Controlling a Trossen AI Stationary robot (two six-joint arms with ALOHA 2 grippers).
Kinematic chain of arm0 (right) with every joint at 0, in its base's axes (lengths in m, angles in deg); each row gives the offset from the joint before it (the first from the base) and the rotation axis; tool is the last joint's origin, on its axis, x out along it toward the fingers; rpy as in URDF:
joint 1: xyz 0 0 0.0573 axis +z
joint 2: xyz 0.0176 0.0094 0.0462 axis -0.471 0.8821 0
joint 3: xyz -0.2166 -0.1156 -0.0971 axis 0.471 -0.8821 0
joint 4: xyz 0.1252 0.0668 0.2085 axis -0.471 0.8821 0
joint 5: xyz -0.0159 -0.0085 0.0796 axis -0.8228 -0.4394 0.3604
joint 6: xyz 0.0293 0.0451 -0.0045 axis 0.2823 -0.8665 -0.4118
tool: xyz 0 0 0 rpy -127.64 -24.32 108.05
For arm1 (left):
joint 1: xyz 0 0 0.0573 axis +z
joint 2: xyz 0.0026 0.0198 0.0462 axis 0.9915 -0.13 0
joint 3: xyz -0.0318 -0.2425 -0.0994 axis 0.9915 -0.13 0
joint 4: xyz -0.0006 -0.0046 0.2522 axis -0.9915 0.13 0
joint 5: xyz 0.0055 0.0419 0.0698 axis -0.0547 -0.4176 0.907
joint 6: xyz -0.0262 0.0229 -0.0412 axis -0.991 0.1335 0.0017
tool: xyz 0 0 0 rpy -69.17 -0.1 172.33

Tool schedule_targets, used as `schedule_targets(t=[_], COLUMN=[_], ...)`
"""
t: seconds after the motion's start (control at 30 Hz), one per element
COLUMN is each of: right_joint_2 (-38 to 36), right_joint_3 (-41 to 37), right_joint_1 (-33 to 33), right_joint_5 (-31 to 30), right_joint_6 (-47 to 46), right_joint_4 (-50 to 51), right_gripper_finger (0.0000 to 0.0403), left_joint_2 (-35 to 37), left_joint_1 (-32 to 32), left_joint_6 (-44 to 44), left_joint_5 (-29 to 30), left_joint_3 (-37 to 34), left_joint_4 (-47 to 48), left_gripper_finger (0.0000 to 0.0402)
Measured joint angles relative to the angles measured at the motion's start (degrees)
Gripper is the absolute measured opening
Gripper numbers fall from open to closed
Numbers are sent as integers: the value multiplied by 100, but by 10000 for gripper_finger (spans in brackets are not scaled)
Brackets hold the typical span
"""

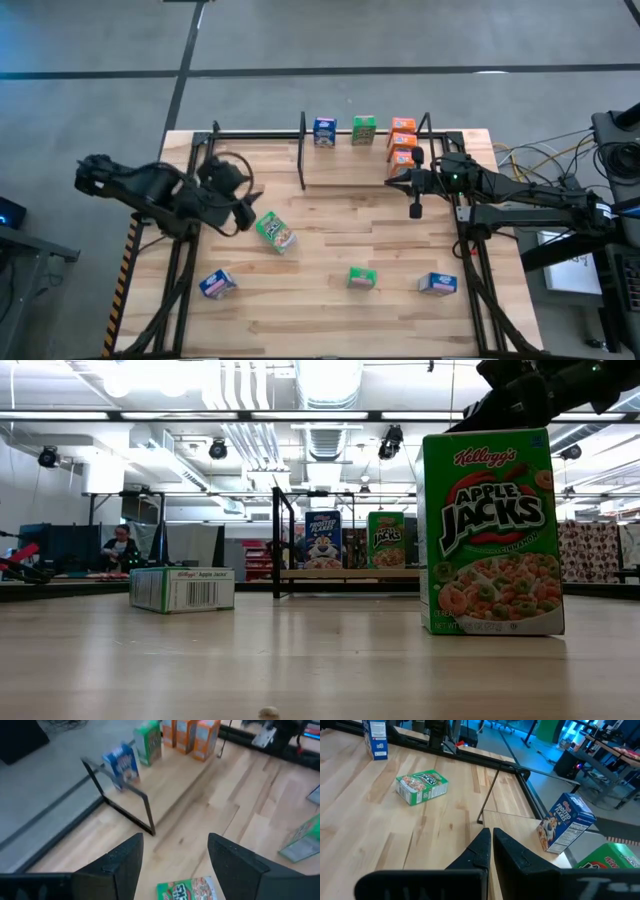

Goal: Stack cereal on shelf
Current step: Put the left green cereal box aligned with the other green cereal box on the shelf

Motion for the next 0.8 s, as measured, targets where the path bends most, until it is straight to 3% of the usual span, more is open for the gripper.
schedule_targets(t=[0.23, 0.4, 0.57, 0.8], right_joint_2=[0, 0, 0, 2], right_joint_3=[0, 0, 0, 0], right_joint_1=[0, 0, 0, 0], right_joint_5=[0, 0, 0, 0], right_joint_6=[-57, -107, -152, -186], right_joint_4=[-13, -15, -15, -15], right_gripper_finger=[9, 9, 9, 9], left_joint_2=[243, 66, -163, -606], left_joint_1=[74, 224, 229, 254], left_joint_6=[-295, -675, -875, -822], left_joint_5=[-452, -1384, -1621, -1597], left_joint_3=[-2200, -3227, -3725, -3782], left_joint_4=[-1310, -1756, -2212, -2357], left_gripper_finger=[206, 206, 206, 206])
